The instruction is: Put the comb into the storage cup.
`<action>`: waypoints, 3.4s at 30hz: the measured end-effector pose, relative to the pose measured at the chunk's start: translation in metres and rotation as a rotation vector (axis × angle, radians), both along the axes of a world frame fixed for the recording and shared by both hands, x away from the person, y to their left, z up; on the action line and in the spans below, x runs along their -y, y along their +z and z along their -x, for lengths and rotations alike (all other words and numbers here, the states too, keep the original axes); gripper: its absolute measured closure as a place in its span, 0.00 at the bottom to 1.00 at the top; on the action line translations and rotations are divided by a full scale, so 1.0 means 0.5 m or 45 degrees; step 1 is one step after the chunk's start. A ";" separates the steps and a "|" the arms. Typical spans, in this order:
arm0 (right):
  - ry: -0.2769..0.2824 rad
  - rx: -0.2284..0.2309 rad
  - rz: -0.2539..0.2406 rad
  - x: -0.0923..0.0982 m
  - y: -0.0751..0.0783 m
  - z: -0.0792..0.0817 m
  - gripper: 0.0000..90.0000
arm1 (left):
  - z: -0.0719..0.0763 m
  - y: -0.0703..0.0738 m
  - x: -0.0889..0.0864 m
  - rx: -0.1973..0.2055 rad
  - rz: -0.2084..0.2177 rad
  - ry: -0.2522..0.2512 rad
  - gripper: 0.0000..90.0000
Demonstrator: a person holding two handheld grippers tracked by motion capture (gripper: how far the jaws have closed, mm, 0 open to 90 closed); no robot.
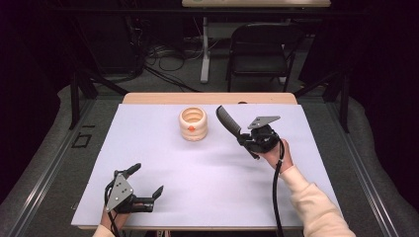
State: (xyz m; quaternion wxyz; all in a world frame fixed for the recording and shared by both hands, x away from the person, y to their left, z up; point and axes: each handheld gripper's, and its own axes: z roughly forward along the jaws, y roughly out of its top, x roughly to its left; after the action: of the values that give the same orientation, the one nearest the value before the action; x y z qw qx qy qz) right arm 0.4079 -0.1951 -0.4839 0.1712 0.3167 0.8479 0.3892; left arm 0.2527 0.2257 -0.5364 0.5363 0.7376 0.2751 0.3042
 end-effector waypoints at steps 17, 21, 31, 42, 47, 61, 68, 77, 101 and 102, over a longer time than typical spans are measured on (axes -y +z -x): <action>-0.001 0.013 -0.033 -0.011 0.002 -0.006 0.80 | -0.001 0.000 0.000 -0.001 0.002 0.001 0.00; 0.001 0.012 -0.036 -0.011 0.003 -0.007 0.80 | -0.001 -0.001 0.001 0.000 0.003 0.001 0.00; 0.004 0.015 -0.055 -0.020 0.009 -0.016 0.80 | -0.001 0.000 0.000 0.000 0.003 0.004 0.00; 0.018 0.027 -0.081 -0.036 0.019 -0.027 0.80 | -0.001 0.000 -0.001 0.000 0.003 0.006 0.00; 0.018 0.028 -0.090 -0.040 0.020 -0.030 0.80 | -0.001 -0.001 -0.001 -0.002 0.003 0.007 0.00; 0.022 0.033 -0.121 -0.053 0.025 -0.041 0.80 | -0.001 -0.001 -0.001 -0.001 0.007 0.006 0.00; 0.030 0.036 -0.129 -0.063 0.028 -0.045 0.80 | -0.001 0.000 -0.001 0.001 0.006 0.005 0.00; 0.034 0.036 -0.141 -0.072 0.031 -0.050 0.80 | -0.001 0.000 -0.001 0.000 0.007 0.006 0.00; 0.025 0.070 -0.174 -0.090 0.048 -0.062 0.80 | 0.000 0.000 -0.002 0.005 0.003 0.010 0.00; 0.026 0.068 -0.174 -0.091 0.049 -0.063 0.80 | -0.001 0.000 -0.002 0.006 0.004 0.011 0.00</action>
State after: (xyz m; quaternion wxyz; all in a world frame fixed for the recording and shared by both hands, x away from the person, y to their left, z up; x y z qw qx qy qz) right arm 0.4392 -0.1497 -0.4595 0.1679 0.3086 0.8175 0.4563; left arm 0.2529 0.2267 -0.5363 0.5369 0.7349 0.2775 0.3077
